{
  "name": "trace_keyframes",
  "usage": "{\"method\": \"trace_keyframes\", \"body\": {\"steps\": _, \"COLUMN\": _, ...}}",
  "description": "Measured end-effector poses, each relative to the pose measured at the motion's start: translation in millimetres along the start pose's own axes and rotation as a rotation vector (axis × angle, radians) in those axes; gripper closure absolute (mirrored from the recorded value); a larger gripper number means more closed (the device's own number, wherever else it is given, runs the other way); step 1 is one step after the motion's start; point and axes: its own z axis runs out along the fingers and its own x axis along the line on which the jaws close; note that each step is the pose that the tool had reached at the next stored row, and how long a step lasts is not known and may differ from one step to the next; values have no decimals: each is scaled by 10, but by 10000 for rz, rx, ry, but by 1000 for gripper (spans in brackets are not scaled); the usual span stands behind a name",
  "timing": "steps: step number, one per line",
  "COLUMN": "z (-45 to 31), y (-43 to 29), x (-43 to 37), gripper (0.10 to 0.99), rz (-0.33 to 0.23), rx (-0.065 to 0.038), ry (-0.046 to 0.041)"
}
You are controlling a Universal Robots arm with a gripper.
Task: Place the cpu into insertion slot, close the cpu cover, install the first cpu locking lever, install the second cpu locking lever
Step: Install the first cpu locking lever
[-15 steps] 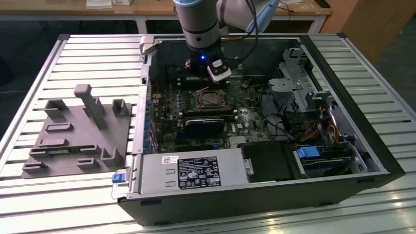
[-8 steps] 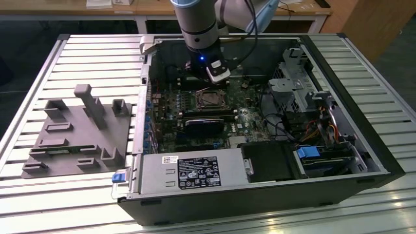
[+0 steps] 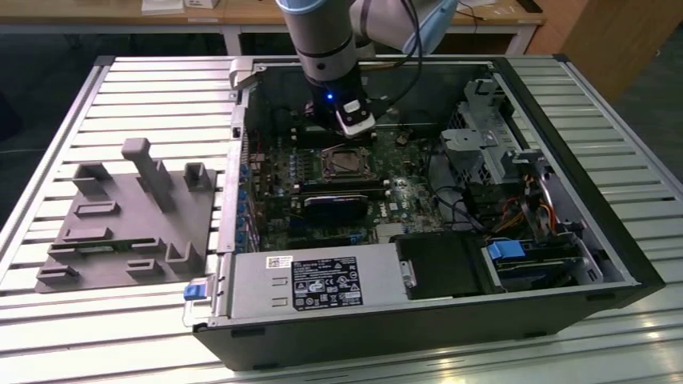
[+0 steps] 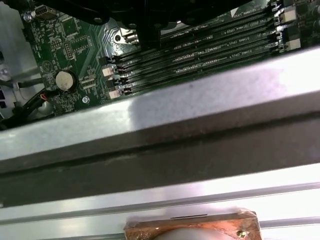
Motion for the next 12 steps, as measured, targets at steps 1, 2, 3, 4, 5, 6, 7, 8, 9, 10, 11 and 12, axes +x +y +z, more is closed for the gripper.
{"method": "trace_keyframes", "body": {"steps": 1, "z": 3, "y": 6, "x": 3, "gripper": 984, "rz": 58, "rx": 12, "ry": -14}}
{"method": "trace_keyframes", "body": {"steps": 2, "z": 6, "y": 13, "x": 6, "gripper": 984, "rz": 116, "rx": 23, "ry": -28}}
{"method": "trace_keyframes", "body": {"steps": 3, "z": 8, "y": 21, "x": 9, "gripper": 984, "rz": 167, "rx": 34, "ry": -41}}
{"method": "trace_keyframes", "body": {"steps": 4, "z": 11, "y": 28, "x": 12, "gripper": 984, "rz": 214, "rx": 44, "ry": -53}}
{"method": "trace_keyframes", "body": {"steps": 5, "z": 13, "y": 36, "x": 16, "gripper": 984, "rz": 258, "rx": 53, "ry": -64}}
{"method": "trace_keyframes", "body": {"steps": 6, "z": 15, "y": 43, "x": 20, "gripper": 984, "rz": 296, "rx": 60, "ry": -74}}
{"method": "trace_keyframes", "body": {"steps": 7, "z": 16, "y": 48, "x": 25, "gripper": 984, "rz": 330, "rx": 67, "ry": -83}}
{"method": "trace_keyframes", "body": {"steps": 8, "z": 18, "y": 52, "x": 29, "gripper": 984, "rz": 358, "rx": 71, "ry": -91}}
{"method": "trace_keyframes", "body": {"steps": 9, "z": 19, "y": 55, "x": 34, "gripper": 984, "rz": 387, "rx": 77, "ry": -101}}
{"method": "trace_keyframes", "body": {"steps": 10, "z": 20, "y": 57, "x": 39, "gripper": 984, "rz": 419, "rx": 83, "ry": -112}}
{"method": "trace_keyframes", "body": {"steps": 11, "z": 21, "y": 59, "x": 45, "gripper": 984, "rz": 454, "rx": 88, "ry": -125}}
{"method": "trace_keyframes", "body": {"steps": 12, "z": 22, "y": 60, "x": 51, "gripper": 984, "rz": 491, "rx": 93, "ry": -140}}
